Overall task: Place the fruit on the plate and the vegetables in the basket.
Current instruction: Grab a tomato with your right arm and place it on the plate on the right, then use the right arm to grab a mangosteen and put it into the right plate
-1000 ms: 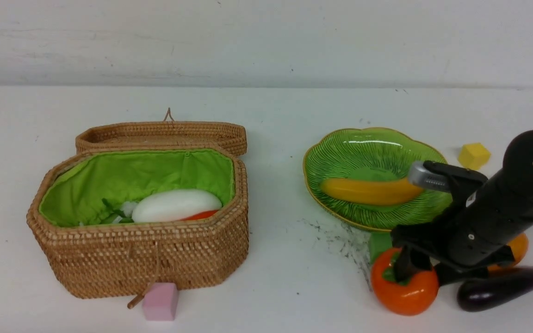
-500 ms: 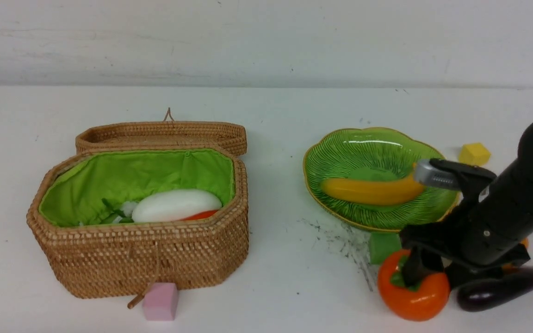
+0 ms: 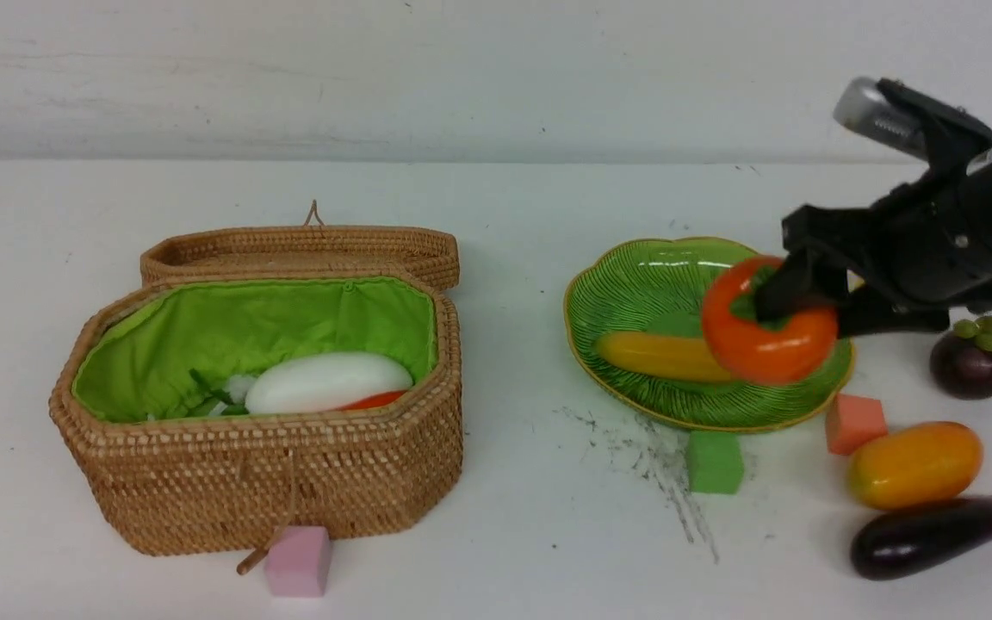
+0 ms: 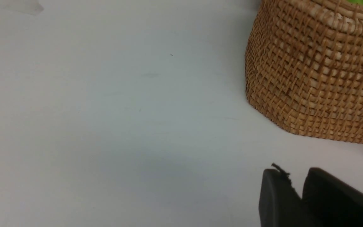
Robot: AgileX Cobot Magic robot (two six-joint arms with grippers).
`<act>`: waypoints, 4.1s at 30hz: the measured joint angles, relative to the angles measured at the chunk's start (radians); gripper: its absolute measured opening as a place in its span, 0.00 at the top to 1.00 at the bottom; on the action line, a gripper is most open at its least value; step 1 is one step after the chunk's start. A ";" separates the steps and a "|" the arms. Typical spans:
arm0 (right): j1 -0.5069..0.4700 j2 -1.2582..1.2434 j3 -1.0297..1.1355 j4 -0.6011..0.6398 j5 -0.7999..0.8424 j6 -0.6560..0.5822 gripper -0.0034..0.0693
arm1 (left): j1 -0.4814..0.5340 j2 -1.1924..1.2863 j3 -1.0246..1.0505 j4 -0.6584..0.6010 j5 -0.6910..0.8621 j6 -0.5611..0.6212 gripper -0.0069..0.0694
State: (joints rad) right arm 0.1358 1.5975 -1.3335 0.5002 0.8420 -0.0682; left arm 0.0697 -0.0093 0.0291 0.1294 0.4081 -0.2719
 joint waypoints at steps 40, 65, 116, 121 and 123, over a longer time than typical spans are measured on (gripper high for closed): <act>-0.159 0.516 -0.485 0.096 -0.075 -0.029 0.03 | 0.000 0.000 0.000 0.000 0.000 0.000 0.69; -0.358 0.554 -0.439 -0.387 0.128 0.256 0.07 | 0.000 0.000 0.000 0.000 0.000 0.000 0.69; -0.044 0.351 -0.439 -0.167 0.138 0.040 0.19 | 0.000 0.000 0.000 0.000 0.000 0.000 0.63; 0.040 0.393 -0.439 -0.152 0.043 0.023 0.19 | 0.000 0.000 0.000 0.000 0.000 0.000 0.62; 0.041 0.417 -0.439 -0.152 0.006 0.025 0.19 | 0.000 0.000 0.000 0.000 0.000 0.000 0.62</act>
State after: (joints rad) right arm 0.1770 2.0147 -1.7723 0.3478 0.8476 -0.0432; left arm 0.0697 -0.0093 0.0291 0.1294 0.4081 -0.2719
